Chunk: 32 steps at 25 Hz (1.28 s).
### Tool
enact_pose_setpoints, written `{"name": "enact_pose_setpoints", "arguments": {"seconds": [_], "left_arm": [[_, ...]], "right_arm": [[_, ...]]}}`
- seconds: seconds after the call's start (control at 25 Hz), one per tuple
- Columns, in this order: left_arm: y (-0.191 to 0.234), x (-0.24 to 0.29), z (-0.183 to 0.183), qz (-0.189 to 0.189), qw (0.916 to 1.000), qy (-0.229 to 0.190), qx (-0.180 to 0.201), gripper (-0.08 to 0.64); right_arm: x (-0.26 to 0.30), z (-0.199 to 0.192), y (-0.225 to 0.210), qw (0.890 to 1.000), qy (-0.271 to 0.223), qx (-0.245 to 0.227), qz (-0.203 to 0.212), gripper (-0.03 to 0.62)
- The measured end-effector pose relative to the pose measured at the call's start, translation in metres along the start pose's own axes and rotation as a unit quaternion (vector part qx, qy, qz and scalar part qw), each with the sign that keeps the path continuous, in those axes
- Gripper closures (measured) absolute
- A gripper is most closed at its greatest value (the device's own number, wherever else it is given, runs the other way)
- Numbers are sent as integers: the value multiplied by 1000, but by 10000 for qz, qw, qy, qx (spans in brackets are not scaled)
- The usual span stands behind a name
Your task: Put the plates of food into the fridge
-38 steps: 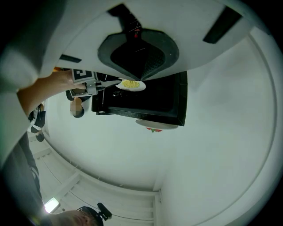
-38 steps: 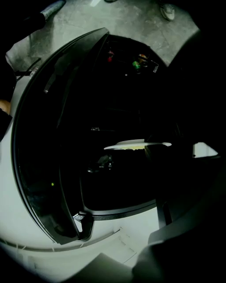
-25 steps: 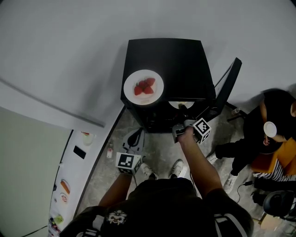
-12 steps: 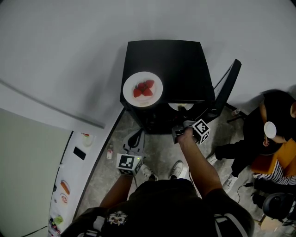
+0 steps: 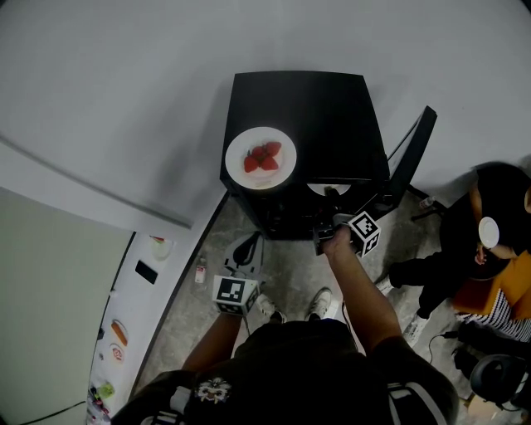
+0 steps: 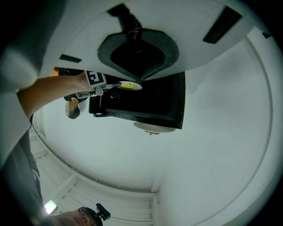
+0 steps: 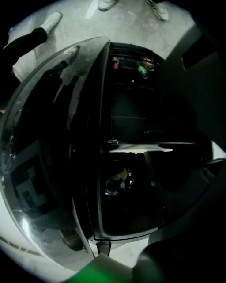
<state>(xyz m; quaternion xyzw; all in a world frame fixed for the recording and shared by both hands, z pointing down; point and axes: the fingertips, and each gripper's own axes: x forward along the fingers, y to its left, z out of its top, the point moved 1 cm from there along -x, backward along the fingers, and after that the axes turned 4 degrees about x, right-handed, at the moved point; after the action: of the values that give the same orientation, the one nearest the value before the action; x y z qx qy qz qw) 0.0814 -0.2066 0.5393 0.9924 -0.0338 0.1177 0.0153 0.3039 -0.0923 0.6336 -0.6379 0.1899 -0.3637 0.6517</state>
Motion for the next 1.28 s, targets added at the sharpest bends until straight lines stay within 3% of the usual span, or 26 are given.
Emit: {"name": "enact_pose_setpoints", "arguments": {"seconds": [0.24, 0.32, 0.4, 0.48, 0.52, 0.68, 0.76, 0.88, 1.08, 1.16, 1.28], "left_arm": [[-8, -1, -1, -80, 10000, 44, -34, 537], [-10, -2, -2, -77, 10000, 61, -13, 537], [-11, -2, 2, -73, 10000, 18, 20, 537], [-14, -2, 6, -98, 9999, -24, 45, 537], [-15, -2, 8, -119, 9999, -43, 47, 538], [-25, -1, 20, -227, 9995, -212, 24, 537], [-30, -2, 27, -270, 9992, -282, 13, 537], [-36, -5, 41, -305, 9984, -465, 85, 537], [-45, -12, 66, -308, 9971, -688, 48, 537], [-48, -14, 73, -299, 9965, -777, 75, 537], [-52, -18, 81, -294, 9956, -884, 93, 537]], "right_arm": [[-19, 0, 4, 9930, 102, -1160, -183, 439], [-32, -5, 11, 9833, 225, -1796, -176, 439], [-47, -10, 20, 9669, 354, -2524, -136, 439], [-62, -17, 30, 9406, 480, -3362, -15, 439], [-69, -22, 36, 9222, 532, -3829, 64, 439], [-99, -45, 64, 8273, 543, -5571, 480, 440], [-112, -54, 81, 7876, 444, -6103, 727, 451], [-132, -65, 106, 7403, 249, -6640, 1021, 510], [-156, -81, 135, 6752, 76, -7246, 1377, 568], [-163, -87, 146, 6611, -27, -7346, 1526, 568], [-170, -91, 151, 6545, -109, -7391, 1588, 568]]}}
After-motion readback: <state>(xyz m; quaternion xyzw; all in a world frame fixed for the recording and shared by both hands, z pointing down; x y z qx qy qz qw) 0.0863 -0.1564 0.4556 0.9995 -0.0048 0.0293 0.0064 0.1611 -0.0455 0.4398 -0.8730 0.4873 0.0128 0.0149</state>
